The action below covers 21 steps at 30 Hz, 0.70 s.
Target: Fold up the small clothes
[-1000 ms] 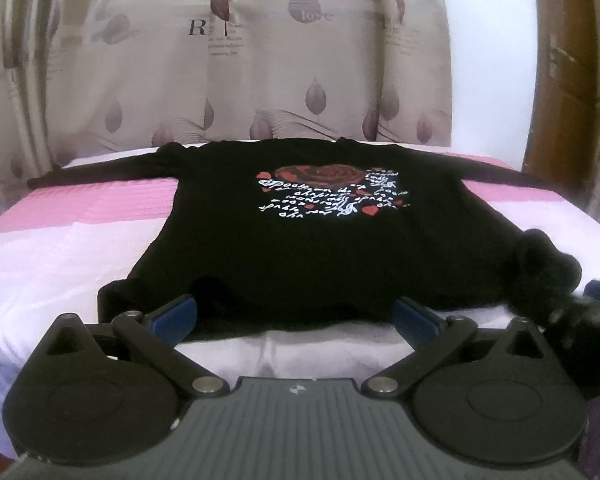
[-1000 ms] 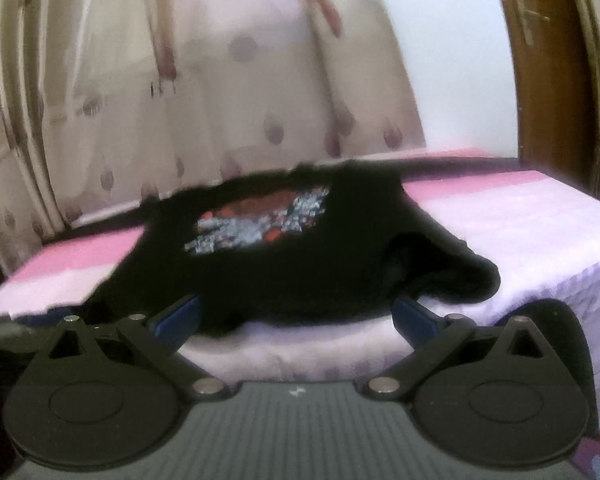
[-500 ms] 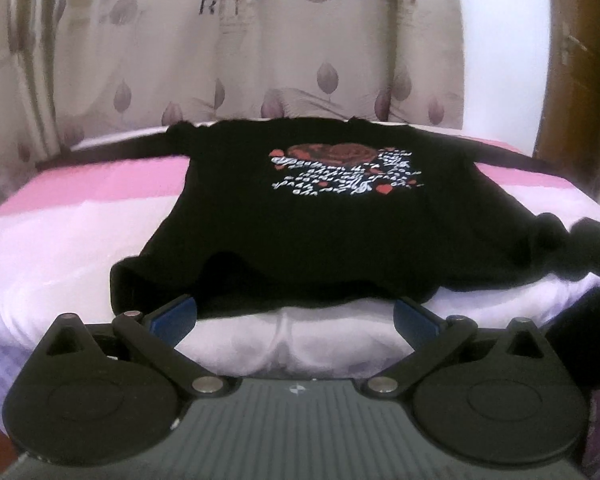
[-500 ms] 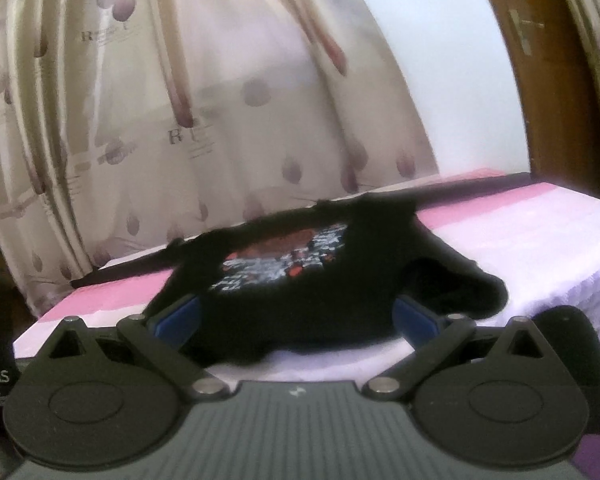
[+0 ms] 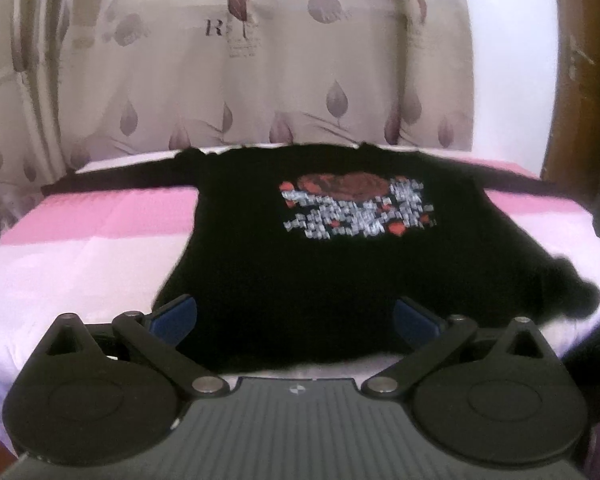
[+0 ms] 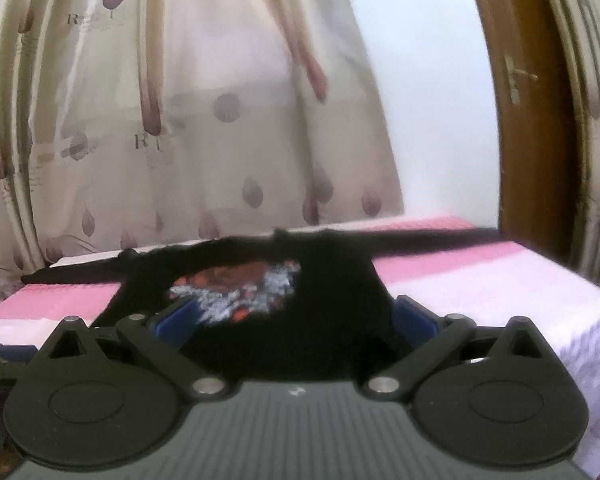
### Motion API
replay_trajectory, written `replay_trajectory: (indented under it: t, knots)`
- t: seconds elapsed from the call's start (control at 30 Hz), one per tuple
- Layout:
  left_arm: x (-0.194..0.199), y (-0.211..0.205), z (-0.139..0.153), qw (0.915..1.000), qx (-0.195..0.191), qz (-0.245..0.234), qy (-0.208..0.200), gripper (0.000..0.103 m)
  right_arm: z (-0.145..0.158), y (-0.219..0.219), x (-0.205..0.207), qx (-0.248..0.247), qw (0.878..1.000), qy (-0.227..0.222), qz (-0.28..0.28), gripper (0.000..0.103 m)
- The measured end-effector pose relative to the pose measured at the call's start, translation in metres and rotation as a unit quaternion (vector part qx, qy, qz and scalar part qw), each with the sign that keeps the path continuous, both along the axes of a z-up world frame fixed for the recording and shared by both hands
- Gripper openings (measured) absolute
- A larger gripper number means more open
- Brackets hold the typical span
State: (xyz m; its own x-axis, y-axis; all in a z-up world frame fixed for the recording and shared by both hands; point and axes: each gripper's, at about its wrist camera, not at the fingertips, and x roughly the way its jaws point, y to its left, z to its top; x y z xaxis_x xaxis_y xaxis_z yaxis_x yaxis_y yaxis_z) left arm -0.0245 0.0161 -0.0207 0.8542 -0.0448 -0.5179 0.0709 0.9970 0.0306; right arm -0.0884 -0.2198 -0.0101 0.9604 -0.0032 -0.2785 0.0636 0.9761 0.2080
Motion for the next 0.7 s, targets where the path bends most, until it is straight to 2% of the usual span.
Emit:
replay_trajectory:
  t: [0.1, 0.27, 0.7]
  knots:
    - [0.010, 0.005, 0.013, 0.9998, -0.010, 0.014, -0.004, 0.103, 0.010, 0.002, 0.007, -0.013, 1.000, -0.009, 0.010, 0.103]
    - [0.023, 0.013, 0.025, 0.9993, -0.002, 0.036, -0.008, 0.103, 0.021, 0.007, 0.019, -0.027, 0.999, -0.014, 0.031, 0.103]
    - [0.048, 0.036, 0.032, 0.9971, 0.000, 0.076, 0.003, 0.103, 0.030, 0.020, 0.043, -0.015, 0.998, 0.002, 0.066, 0.103]
